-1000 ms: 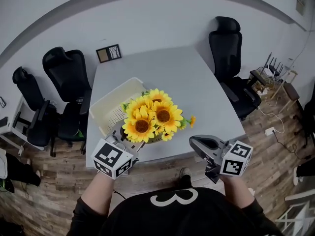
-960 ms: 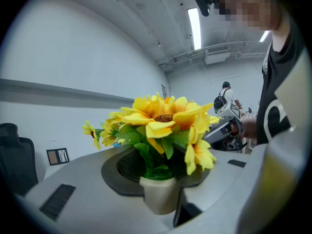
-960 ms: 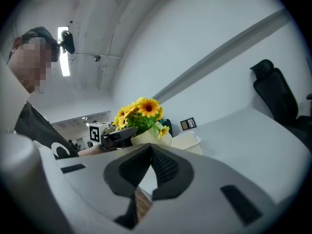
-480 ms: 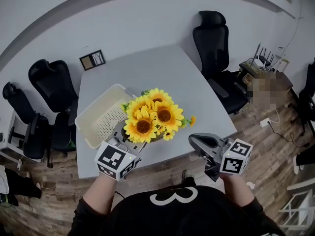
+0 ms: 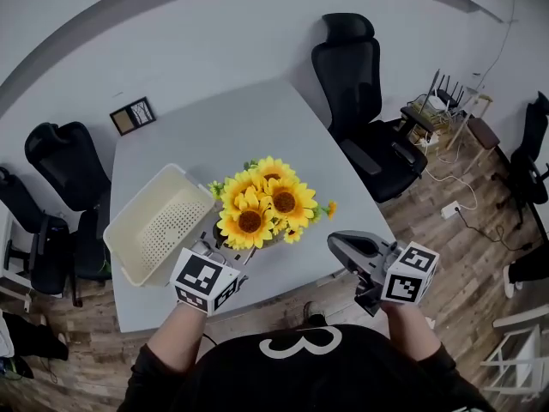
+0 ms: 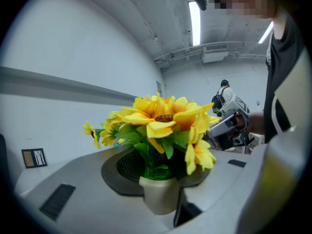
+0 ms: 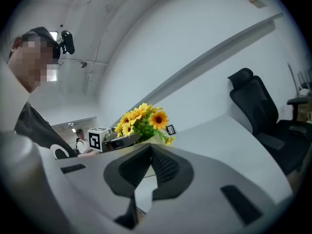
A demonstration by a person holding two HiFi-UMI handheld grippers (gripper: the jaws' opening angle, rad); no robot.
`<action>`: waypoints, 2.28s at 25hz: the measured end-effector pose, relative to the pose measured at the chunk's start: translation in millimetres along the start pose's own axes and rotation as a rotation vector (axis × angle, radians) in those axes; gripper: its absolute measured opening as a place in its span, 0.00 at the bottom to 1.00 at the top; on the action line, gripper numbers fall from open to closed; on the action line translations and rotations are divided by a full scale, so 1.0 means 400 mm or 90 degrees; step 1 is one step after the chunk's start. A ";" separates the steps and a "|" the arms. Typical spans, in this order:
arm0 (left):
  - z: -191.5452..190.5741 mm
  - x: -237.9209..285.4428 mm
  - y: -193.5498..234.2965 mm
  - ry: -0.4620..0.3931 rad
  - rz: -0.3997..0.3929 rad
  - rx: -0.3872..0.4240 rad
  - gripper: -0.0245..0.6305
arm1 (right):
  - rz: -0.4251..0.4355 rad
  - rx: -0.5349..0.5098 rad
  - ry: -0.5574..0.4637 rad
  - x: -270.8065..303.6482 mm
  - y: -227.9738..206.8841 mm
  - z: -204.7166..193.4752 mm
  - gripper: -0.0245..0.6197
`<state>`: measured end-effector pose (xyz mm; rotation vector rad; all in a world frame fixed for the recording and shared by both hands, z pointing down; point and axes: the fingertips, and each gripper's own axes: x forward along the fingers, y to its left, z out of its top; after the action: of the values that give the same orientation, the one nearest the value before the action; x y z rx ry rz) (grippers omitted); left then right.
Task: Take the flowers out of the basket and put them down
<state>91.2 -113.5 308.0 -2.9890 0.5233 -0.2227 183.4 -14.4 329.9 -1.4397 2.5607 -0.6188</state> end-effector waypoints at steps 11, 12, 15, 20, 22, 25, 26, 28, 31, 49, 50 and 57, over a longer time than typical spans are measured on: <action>-0.057 0.231 0.006 0.046 -0.001 -0.040 0.26 | -0.023 0.054 0.019 -0.058 -0.183 0.050 0.05; -0.074 0.246 0.004 0.050 0.000 -0.044 0.26 | -0.024 0.058 0.022 -0.061 -0.199 0.044 0.05; -0.144 0.280 0.000 0.058 -0.005 -0.051 0.26 | -0.028 0.066 0.032 -0.056 -0.245 0.008 0.05; -0.225 0.330 0.011 0.073 -0.010 -0.061 0.26 | -0.029 0.081 0.052 -0.037 -0.304 -0.022 0.05; -0.248 0.349 0.010 0.077 -0.014 -0.066 0.26 | -0.026 0.087 0.062 -0.031 -0.323 -0.032 0.05; -0.275 0.375 0.015 0.080 -0.017 -0.063 0.26 | -0.022 0.094 0.076 -0.016 -0.348 -0.045 0.05; -0.285 0.382 0.017 0.081 -0.020 -0.060 0.26 | -0.023 0.098 0.080 -0.012 -0.357 -0.050 0.05; -0.305 0.392 0.020 0.083 -0.026 -0.051 0.26 | -0.024 0.105 0.087 -0.002 -0.373 -0.059 0.05; -0.337 0.410 0.023 0.091 -0.032 -0.037 0.26 | -0.020 0.114 0.093 0.016 -0.389 -0.067 0.05; -0.486 0.439 0.017 0.126 -0.033 -0.069 0.27 | -0.006 0.142 0.109 0.054 -0.448 -0.079 0.05; -0.493 0.437 0.018 0.125 -0.030 -0.079 0.27 | -0.005 0.140 0.108 0.053 -0.447 -0.078 0.05; -0.510 0.432 0.006 0.109 -0.027 -0.127 0.30 | -0.003 0.139 0.107 0.030 -0.438 -0.083 0.05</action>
<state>218.2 -190.0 530.4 -3.1947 0.5287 -0.4586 304.2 -95.2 434.0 -1.3751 2.5139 -1.0260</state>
